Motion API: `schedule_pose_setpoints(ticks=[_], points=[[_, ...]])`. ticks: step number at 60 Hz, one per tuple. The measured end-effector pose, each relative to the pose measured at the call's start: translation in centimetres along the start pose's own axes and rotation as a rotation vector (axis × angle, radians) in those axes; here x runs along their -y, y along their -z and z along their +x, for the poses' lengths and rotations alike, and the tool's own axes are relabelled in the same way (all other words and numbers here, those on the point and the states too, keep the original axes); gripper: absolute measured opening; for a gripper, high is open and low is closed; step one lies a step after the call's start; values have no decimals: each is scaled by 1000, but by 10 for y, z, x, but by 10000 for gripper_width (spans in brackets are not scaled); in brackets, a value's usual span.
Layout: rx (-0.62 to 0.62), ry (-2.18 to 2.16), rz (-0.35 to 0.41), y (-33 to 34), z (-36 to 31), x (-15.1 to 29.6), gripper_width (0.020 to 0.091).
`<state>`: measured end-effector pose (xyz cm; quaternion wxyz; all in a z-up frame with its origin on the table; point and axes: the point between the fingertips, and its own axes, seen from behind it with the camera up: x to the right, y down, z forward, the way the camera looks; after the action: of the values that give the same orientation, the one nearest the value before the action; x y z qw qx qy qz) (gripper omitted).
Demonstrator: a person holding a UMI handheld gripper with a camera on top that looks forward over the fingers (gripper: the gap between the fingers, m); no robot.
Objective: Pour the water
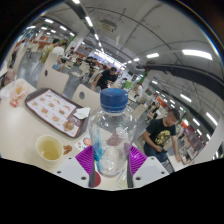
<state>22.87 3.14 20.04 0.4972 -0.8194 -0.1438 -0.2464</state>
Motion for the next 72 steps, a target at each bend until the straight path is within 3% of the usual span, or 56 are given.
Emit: schedule_pose_setpoints(ticks=[19, 30, 42, 49, 52, 56, 59, 63, 72], points=[[228, -405, -78, -57, -49, -87, 429], [242, -455, -110, -73, -60, -123, 440], [229, -520, -71, -74, -58, -122, 460], [221, -520, -79, -74, -58, -123, 557], [224, -526, -133, -74, -61, -132, 609], [225, -540, -213, -68, -67, -144, 855], [227, -548, -257, -60, -69, -149, 825], [218, -544, -281, -38, -67, -145, 860], [168, -523, -354, 23, -65, -130, 855]])
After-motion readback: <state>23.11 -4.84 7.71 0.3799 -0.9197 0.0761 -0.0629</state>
